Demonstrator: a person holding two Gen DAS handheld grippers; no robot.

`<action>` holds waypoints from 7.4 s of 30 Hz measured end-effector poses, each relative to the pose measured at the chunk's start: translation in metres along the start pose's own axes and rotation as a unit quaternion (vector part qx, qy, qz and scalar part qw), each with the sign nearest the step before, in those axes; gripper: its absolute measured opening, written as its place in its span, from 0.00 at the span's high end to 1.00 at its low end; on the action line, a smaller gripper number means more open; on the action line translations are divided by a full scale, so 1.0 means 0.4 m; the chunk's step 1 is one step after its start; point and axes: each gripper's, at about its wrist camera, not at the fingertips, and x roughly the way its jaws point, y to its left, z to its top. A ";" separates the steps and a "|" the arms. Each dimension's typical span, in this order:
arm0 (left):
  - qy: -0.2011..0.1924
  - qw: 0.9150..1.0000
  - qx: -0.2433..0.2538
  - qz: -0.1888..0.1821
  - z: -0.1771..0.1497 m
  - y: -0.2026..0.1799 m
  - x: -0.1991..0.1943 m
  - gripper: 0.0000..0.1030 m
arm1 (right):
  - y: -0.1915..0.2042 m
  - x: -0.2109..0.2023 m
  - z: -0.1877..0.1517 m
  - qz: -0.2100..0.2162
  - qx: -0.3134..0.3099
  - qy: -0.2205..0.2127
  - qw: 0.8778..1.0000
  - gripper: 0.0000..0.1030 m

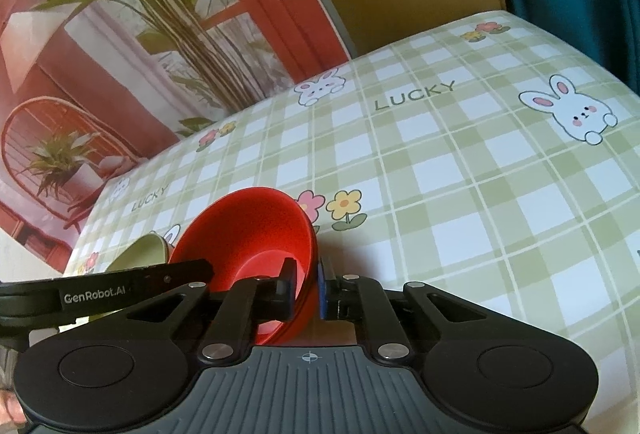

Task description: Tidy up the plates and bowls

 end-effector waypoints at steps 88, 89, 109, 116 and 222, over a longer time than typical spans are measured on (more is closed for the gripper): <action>-0.047 0.991 -0.094 0.076 -0.088 0.259 -0.234 0.82 | 0.368 0.106 -0.030 0.069 -0.107 0.085 0.988 0.92; -0.047 0.991 -0.096 0.078 -0.089 0.259 -0.234 0.82 | 0.369 0.105 -0.031 0.070 -0.107 0.085 0.988 0.92; -0.051 0.988 -0.101 0.102 -0.092 0.253 -0.239 0.82 | 0.378 0.099 -0.042 0.075 -0.111 0.091 0.987 0.87; -0.057 0.988 -0.092 0.111 -0.086 0.243 -0.256 0.74 | 0.373 0.069 -0.032 0.067 -0.116 0.067 0.989 0.83; -0.362 0.898 -0.007 0.250 -0.047 -0.084 -0.957 0.08 | 0.561 -0.638 0.061 0.048 -0.206 -0.248 0.945 0.00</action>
